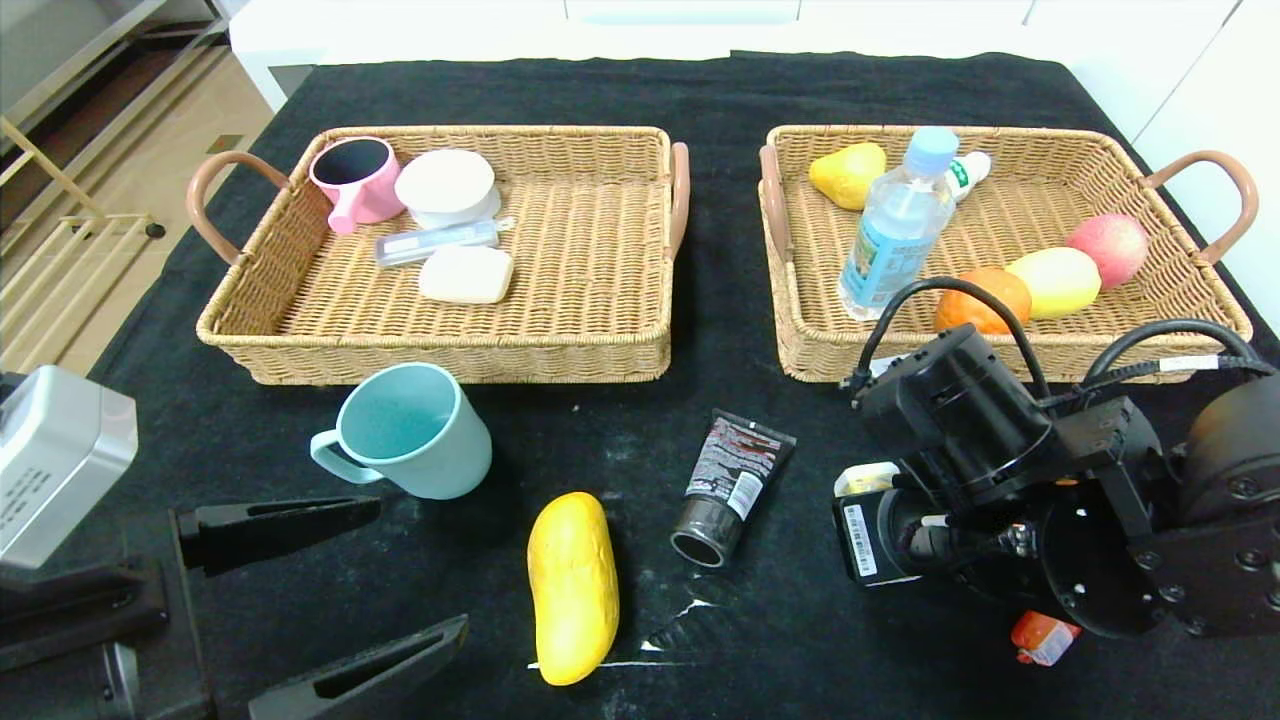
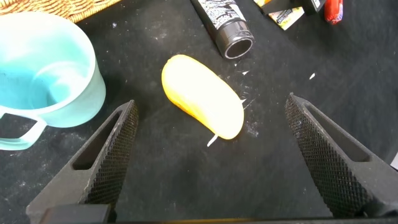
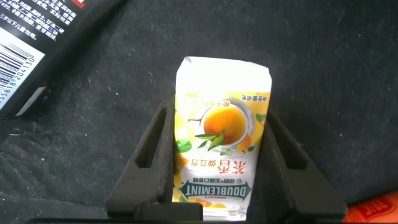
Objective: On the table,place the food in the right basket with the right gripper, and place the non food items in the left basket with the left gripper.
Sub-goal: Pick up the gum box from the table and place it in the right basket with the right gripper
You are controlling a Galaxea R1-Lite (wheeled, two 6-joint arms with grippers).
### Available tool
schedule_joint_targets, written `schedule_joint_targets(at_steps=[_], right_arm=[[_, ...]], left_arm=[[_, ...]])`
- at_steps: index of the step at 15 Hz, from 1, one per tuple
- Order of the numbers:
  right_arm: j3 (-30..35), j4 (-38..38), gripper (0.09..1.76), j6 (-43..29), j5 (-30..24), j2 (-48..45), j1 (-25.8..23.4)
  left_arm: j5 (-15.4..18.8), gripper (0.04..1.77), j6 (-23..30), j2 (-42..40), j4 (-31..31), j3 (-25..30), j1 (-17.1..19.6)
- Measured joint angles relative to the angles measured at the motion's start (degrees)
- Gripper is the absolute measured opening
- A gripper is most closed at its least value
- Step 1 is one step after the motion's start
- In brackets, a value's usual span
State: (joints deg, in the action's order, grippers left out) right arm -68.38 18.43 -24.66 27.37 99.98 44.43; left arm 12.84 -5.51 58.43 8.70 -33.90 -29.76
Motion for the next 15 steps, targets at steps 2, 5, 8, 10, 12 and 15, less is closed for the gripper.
schedule_joint_targets(at_steps=[2,5,8,10,12,15], right_arm=[[-0.11,0.09,0.82,0.02,0.05,-0.09,0.02],[-0.09,0.83,0.82,0.24,0.24,-1.22,0.05],[-0.91,5.05,0.82,0.44,0.83,-4.72,0.05],[-1.44,7.28,0.82,0.52,0.94,-7.53,-0.21],[-1.55,7.58,0.82,1.87,0.99,-9.74,-1.61],[-2.68,7.45,0.82,5.14,1.57,-11.91,-5.72]], left_arm=[[0.0,1.72,0.0,0.02,0.0,0.04,-0.04],[0.02,1.72,0.0,0.0,0.02,0.04,0.02],[0.0,1.72,0.0,0.02,0.02,0.04,0.05],[0.02,1.72,0.0,0.09,0.02,0.04,0.02],[0.0,1.72,-0.02,0.15,0.0,0.11,0.0],[0.02,1.72,0.0,0.15,0.05,0.26,-0.01]])
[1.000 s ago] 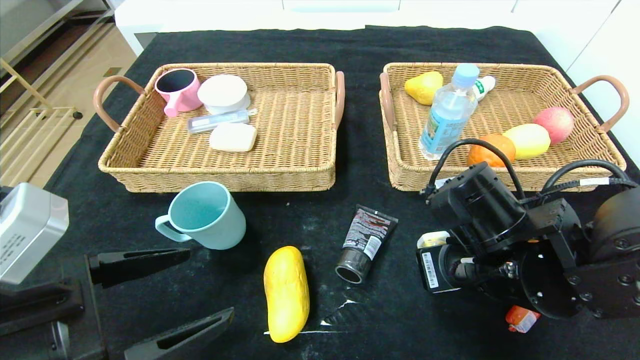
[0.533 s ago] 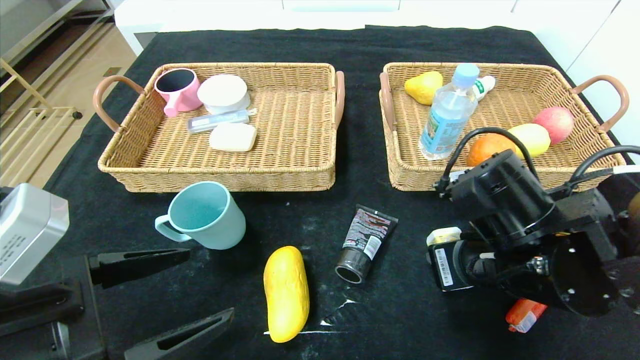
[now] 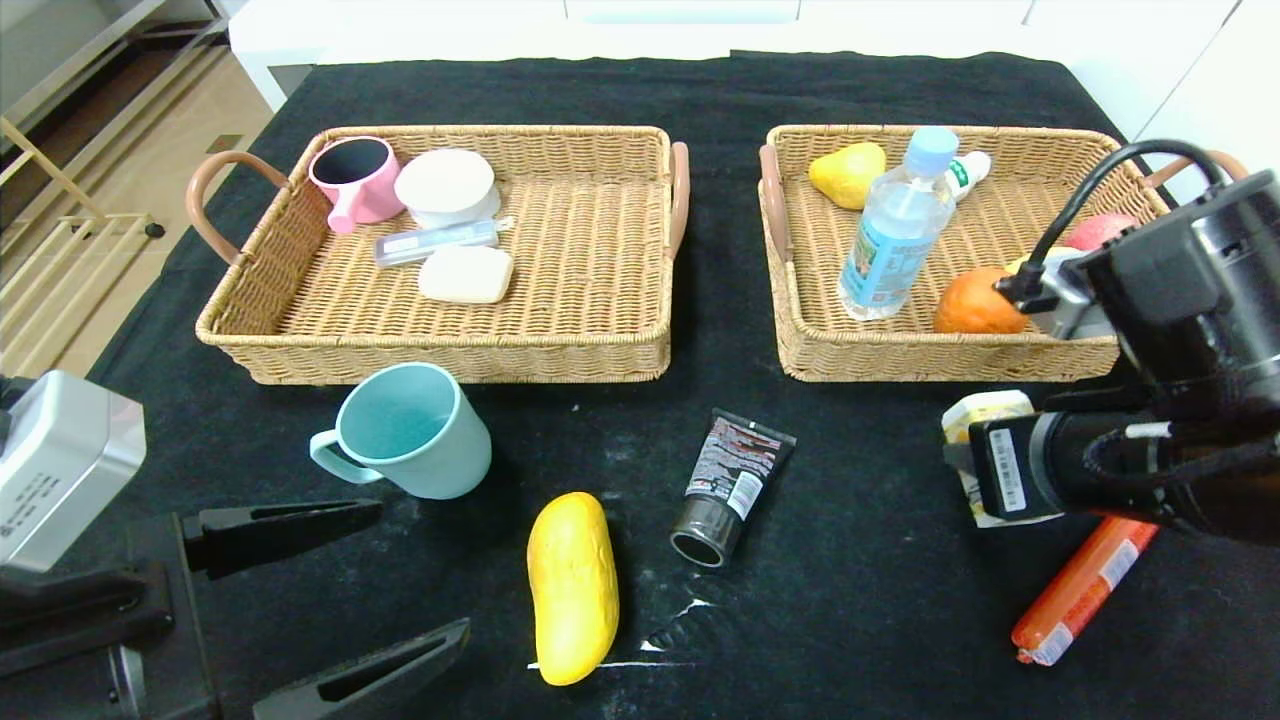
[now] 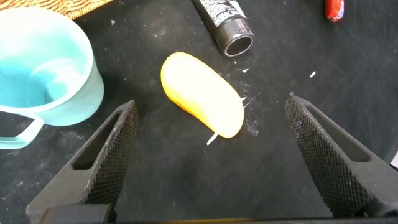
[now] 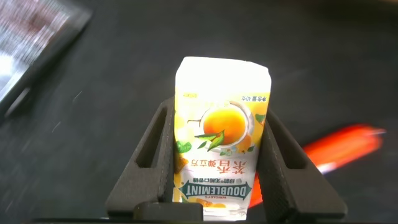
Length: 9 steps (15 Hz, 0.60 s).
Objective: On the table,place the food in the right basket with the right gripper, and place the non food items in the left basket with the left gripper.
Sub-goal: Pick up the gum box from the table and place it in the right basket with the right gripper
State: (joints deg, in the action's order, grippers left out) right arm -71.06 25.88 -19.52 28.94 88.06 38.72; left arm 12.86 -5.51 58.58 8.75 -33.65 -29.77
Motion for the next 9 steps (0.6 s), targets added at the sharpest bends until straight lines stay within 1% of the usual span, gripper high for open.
schedule_joint_targets(at_steps=[3,6,7,9], right_arm=[[-4.51,0.0,0.82,2.71,0.66,-1.22,-5.64],[-7.79,-0.74,0.82,4.01,0.72,-1.74,-9.51],[-8.62,-1.96,0.82,4.12,0.85,-1.68,-10.39],[-9.56,-7.53,0.82,4.34,0.93,-1.33,-11.54]], left_arm=[[0.0,1.72,0.0,-0.37,0.04,-0.17,0.04],[-0.05,1.72,-0.22,-0.56,0.04,-0.26,0.0],[-0.07,1.72,-0.33,-0.59,0.06,-0.26,0.0],[-0.1,1.72,-0.39,-0.65,0.04,-0.22,0.01]])
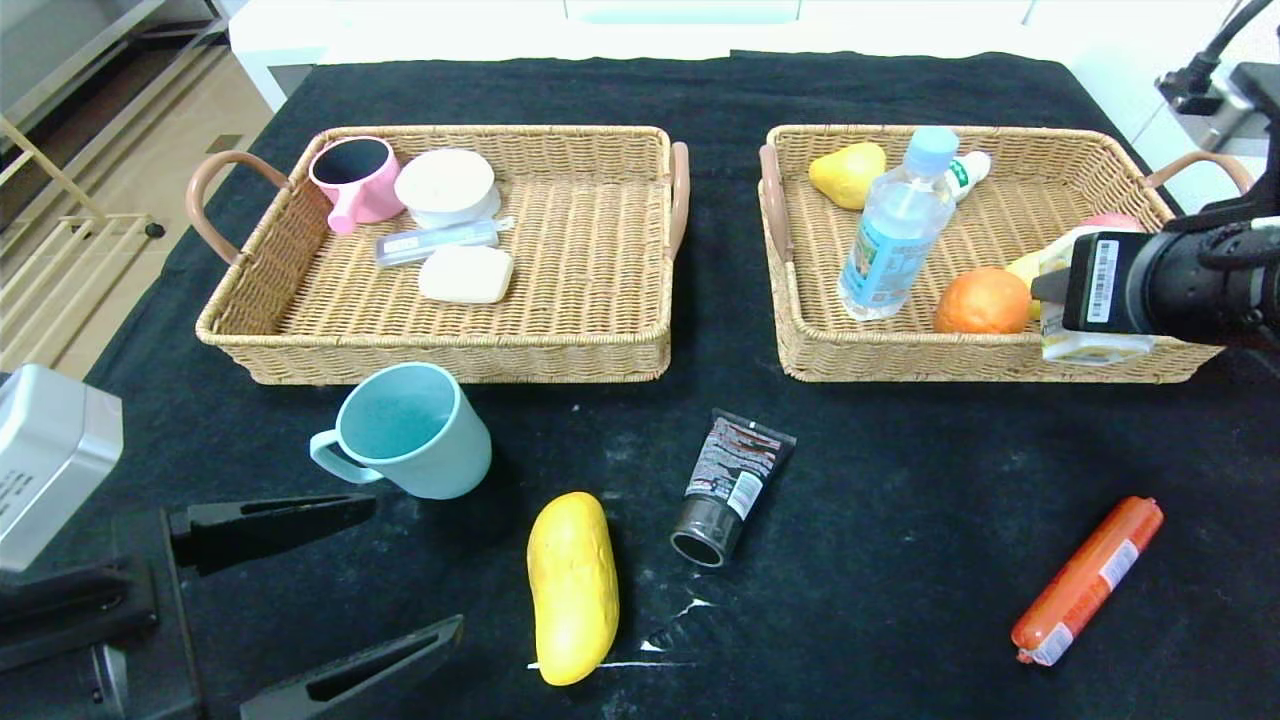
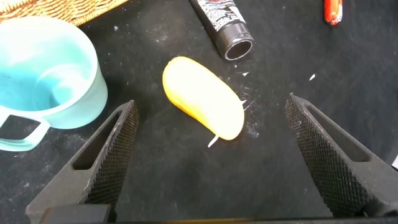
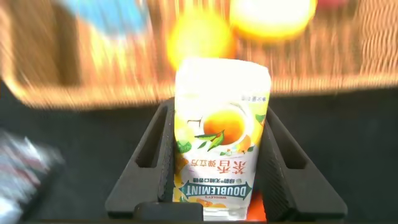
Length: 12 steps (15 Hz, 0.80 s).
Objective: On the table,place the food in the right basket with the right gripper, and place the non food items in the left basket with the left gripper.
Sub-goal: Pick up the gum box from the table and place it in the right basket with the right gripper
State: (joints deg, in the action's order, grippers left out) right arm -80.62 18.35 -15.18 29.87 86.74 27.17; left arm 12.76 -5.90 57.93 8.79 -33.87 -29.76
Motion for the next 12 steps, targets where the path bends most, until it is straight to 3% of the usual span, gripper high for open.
schedule_joint_targets(at_steps=[5,9,12], right_arm=[[-1.5,-7.58,0.82,2.47,0.01,1.79,-2.51],[-1.83,-20.63,0.82,3.74,0.34,4.8,-4.72],[-1.82,-25.39,0.82,5.51,2.07,7.61,-5.42]], left_arm=[[0.0,1.72,-0.02,-0.29,-0.02,0.02,-0.04],[0.0,1.72,0.0,-0.3,-0.02,0.0,-0.04],[0.0,1.72,0.01,-0.4,0.0,-0.12,-0.04]])
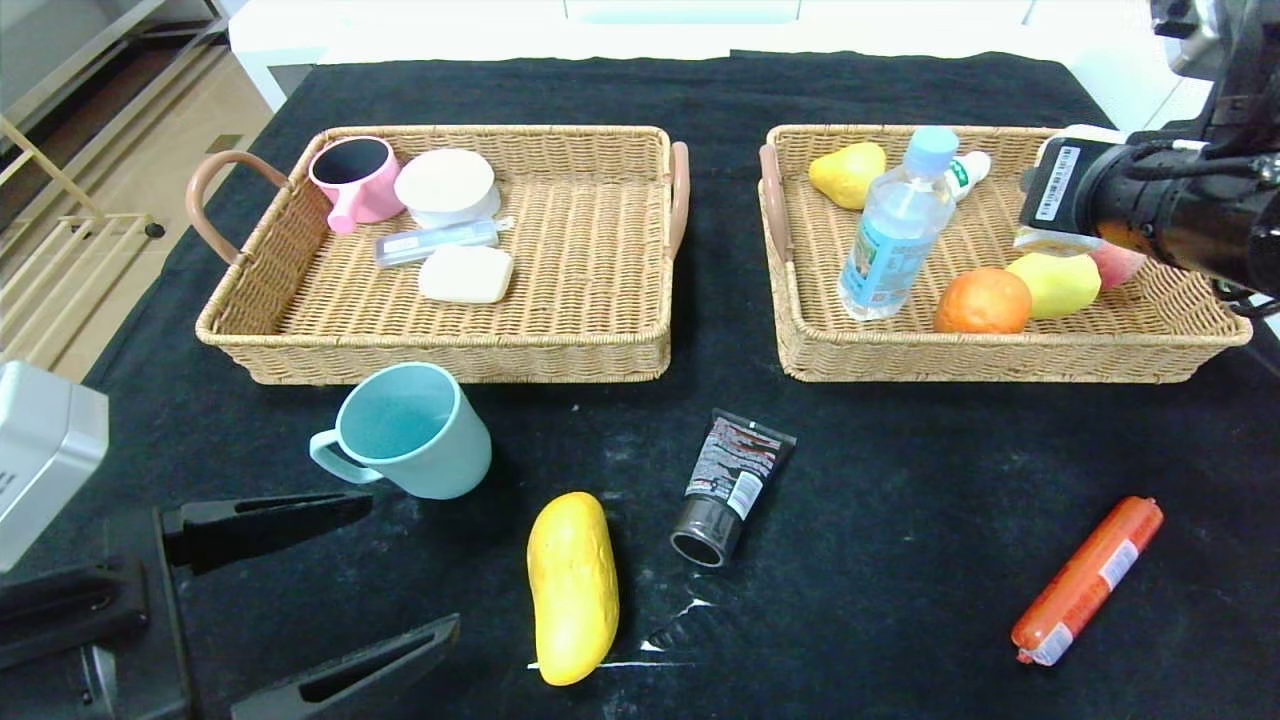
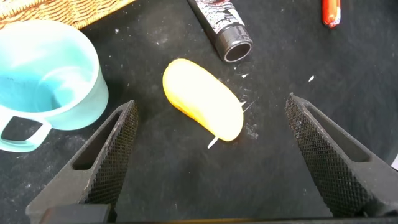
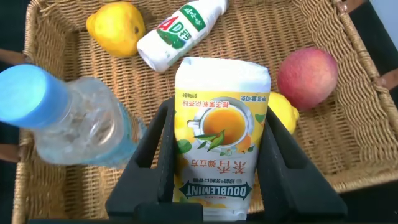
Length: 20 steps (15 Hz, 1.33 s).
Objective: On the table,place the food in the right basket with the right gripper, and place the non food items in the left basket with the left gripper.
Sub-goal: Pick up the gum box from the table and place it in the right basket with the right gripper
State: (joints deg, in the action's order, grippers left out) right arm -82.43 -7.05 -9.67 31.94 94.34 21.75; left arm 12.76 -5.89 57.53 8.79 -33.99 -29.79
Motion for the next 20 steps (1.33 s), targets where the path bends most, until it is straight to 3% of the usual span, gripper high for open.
schedule_joint_targets(at_steps=[5,14,20], right_arm=[[-0.43,-10.67,0.82,3.41,0.06,4.97,-1.63],[-0.72,-12.32,0.82,3.56,-0.02,8.39,-4.44],[-0.09,-11.61,1.27,3.8,-0.13,8.33,-4.67]], left_arm=[[0.05,1.72,-0.04,-0.28,0.0,-0.02,-0.05],[0.05,1.72,-0.06,-0.67,-0.02,-0.1,0.04],[0.0,1.72,-0.04,-0.59,-0.04,-0.11,0.02]])
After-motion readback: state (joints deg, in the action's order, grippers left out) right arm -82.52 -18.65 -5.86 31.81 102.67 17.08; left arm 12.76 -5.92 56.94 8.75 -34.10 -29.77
